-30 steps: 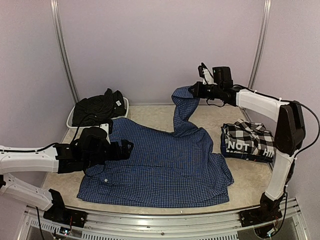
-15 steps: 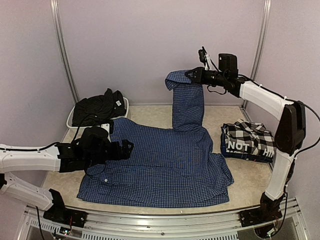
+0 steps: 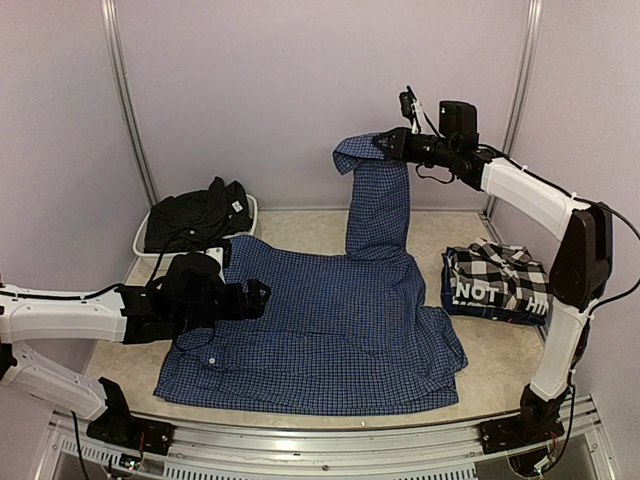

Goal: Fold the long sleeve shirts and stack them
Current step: Pick up the sleeve from the 1/3-folded shirt, then pick up the 1/3-folded shirt from the center of the board.

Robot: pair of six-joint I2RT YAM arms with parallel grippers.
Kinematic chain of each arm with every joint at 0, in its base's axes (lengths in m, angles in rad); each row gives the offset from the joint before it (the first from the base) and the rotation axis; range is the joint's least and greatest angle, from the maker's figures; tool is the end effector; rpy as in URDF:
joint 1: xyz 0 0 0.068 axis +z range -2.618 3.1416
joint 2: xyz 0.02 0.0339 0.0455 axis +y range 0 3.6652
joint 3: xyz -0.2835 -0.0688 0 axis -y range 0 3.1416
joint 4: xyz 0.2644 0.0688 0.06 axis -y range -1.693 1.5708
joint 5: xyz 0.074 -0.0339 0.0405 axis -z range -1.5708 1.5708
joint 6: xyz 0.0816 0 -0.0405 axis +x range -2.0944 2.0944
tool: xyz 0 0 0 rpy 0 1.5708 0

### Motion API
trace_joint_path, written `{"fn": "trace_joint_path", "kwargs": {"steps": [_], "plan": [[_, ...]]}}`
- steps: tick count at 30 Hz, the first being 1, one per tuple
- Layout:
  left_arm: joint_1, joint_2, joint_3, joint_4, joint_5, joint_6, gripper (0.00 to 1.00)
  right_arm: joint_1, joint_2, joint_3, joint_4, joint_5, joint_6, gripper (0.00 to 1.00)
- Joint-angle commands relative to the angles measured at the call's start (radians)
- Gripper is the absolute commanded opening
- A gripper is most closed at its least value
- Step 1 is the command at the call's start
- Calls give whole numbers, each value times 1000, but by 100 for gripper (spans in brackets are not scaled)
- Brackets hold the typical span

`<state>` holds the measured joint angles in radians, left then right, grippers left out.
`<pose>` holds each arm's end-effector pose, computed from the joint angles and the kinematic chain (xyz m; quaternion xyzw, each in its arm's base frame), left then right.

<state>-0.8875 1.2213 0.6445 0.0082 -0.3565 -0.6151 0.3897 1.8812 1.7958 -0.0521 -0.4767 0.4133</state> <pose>0.2141 -0.2178 0.2049 0.0328 0.8667 -0.2091 0.4517 0.4670 0.2323 0.4006 -0.1464 0.7345 0.4133 0.5180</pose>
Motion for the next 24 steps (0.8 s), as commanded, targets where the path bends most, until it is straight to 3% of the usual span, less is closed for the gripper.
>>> {"fn": "trace_joint_path", "kwargs": {"steps": [1, 8, 24], "plan": [[6, 6, 18, 23, 4, 14, 99, -3, 27, 103, -22, 44, -53, 0], [54, -5, 17, 28, 50, -3, 99, -4, 15, 133, -48, 40, -55, 0], [404, 121, 196, 39, 338, 52, 99, 24, -287, -387, 11, -38, -38, 0]]}}
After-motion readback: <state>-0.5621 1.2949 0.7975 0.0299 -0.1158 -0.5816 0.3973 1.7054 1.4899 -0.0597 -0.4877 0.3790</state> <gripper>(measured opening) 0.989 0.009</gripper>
